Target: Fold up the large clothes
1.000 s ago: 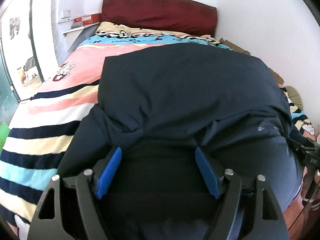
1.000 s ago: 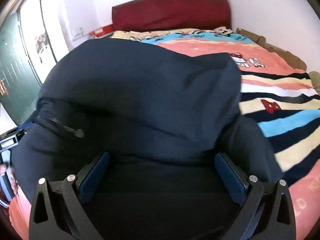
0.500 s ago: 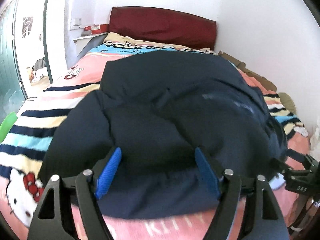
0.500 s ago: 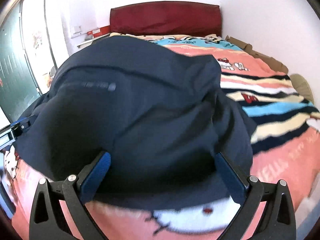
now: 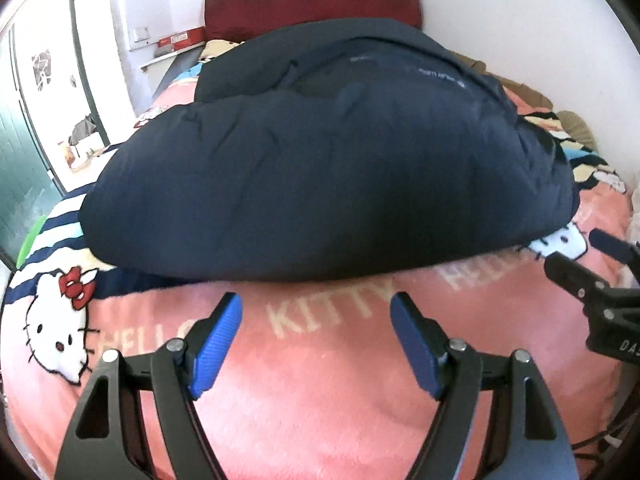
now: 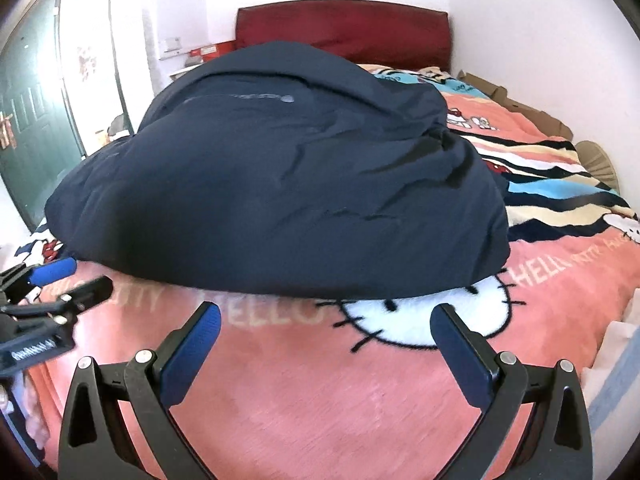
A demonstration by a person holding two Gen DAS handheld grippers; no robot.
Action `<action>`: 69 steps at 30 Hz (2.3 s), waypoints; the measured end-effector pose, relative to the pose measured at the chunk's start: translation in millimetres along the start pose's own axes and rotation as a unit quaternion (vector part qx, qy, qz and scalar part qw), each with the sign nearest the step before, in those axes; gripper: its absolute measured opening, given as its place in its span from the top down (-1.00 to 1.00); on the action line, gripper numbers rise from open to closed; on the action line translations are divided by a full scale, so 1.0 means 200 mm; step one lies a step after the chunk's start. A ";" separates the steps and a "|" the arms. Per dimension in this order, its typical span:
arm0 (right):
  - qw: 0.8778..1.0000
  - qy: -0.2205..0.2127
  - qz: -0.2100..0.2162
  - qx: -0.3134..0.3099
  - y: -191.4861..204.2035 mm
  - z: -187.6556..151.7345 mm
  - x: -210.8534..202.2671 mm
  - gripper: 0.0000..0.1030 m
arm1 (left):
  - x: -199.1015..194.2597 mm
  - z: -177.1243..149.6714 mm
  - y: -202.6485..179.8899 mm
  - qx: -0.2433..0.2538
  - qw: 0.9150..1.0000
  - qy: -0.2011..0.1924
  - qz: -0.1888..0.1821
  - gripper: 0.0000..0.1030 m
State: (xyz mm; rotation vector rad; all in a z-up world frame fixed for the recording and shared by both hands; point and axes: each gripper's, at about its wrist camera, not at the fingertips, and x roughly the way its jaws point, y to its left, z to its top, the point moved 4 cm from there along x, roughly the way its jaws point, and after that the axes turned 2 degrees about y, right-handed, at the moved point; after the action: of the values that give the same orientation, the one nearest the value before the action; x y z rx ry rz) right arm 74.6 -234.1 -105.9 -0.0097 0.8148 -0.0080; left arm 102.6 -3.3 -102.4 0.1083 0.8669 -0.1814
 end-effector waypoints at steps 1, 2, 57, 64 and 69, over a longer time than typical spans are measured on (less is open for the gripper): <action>1.000 -0.001 0.002 -0.001 0.01 -0.01 0.00 -0.99 | -0.01 -0.01 0.00 -0.003 1.000 0.000 -0.007 -0.47; 1.000 -0.002 0.004 -0.002 0.01 -0.01 -0.01 -0.99 | -0.01 -0.01 0.00 -0.006 1.000 0.000 -0.013 -0.47; 0.999 -0.036 0.015 -0.004 0.06 -0.07 -0.12 -0.99 | -0.15 -0.03 -0.04 0.002 1.000 -0.020 0.018 -0.47; 0.999 -0.035 0.016 -0.002 0.06 -0.07 -0.12 -0.99 | -0.17 -0.03 -0.04 0.004 0.999 -0.026 0.026 -0.47; 0.999 -0.034 0.018 -0.003 0.06 -0.08 -0.12 -0.99 | -0.17 -0.03 -0.04 -0.001 0.999 -0.024 0.024 -0.47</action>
State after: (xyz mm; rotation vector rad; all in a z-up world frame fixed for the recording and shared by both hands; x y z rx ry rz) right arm 46.9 -221.2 -99.3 -0.0007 0.7460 0.0282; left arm 75.4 -5.3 -80.1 0.1222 0.8149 -0.1385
